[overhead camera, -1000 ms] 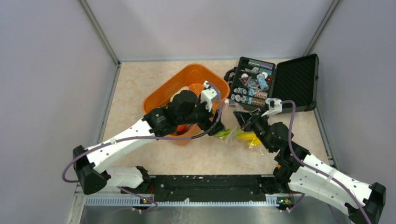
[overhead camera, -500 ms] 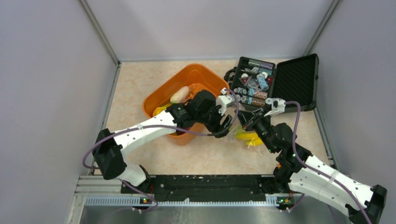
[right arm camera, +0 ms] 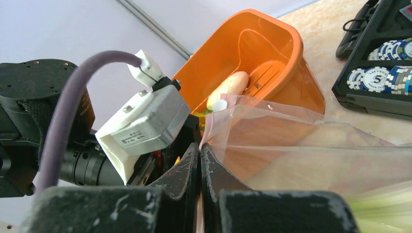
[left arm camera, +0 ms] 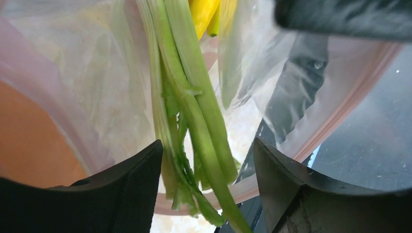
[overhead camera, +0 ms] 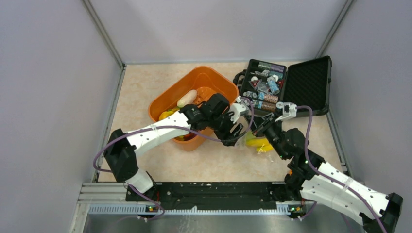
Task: Place the food in the zip-top bag and seal the zipper
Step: Pick up the fake vegetable from the zipper food storage bag.
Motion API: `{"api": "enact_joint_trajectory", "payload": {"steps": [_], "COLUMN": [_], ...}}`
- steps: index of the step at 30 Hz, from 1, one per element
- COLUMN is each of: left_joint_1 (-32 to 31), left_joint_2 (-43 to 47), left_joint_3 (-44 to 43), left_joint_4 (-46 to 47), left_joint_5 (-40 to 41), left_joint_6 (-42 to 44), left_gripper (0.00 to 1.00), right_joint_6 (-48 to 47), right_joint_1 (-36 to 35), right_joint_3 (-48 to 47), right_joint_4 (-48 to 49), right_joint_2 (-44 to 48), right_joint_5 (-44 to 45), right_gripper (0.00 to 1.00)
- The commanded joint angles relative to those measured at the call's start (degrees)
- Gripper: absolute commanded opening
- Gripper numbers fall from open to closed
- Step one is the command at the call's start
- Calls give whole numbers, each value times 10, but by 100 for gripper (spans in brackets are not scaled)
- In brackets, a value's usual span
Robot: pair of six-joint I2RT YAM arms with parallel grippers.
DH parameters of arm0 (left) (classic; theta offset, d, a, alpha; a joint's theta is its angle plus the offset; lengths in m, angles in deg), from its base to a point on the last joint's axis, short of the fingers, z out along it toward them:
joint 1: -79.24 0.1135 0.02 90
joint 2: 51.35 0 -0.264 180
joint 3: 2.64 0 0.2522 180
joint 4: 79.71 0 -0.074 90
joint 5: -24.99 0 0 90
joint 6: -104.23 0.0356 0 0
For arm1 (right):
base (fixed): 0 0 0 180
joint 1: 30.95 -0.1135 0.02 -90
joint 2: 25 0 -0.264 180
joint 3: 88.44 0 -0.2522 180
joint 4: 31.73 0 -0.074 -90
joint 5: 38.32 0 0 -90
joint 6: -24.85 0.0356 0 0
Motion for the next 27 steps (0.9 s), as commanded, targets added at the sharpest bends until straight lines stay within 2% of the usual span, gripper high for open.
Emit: {"api": "enact_joint_trajectory", "payload": {"steps": [1, 4, 6, 12, 15, 17, 24, 27], "left_joint_1": [0, 0, 0, 0, 0, 1, 47, 93], "left_joint_2": [5, -6, -14, -19, -4, 19, 160, 204], "left_joint_3": [-5, -15, -20, -14, -5, 1, 18, 30], "left_joint_4": [-44, -64, -70, -44, -23, -3, 85, 126], "left_joint_5": [17, 7, -7, -17, 0, 30, 92, 64], "left_joint_6": [22, 29, 26, 8, -10, -25, -79, -102], "left_gripper": [69, 68, 64, 34, 10, 0, 0, 0], "right_joint_6": [-11, -11, -11, -12, -14, -15, -31, -42], "right_joint_1": [0, 1, 1, 0, 0, 1, 1, 0], "right_joint_3": [-15, -15, -17, -17, -18, -20, -12, -2], "right_joint_4": [30, 30, 29, 23, 18, 10, -27, -23], "right_joint_2": [9, 8, 9, 12, 15, 16, 32, 39], "right_joint_5": [20, 22, 20, 22, 25, 30, 60, 48], "right_gripper": [0, 0, 0, 0, 0, 0, 0, 0]}}
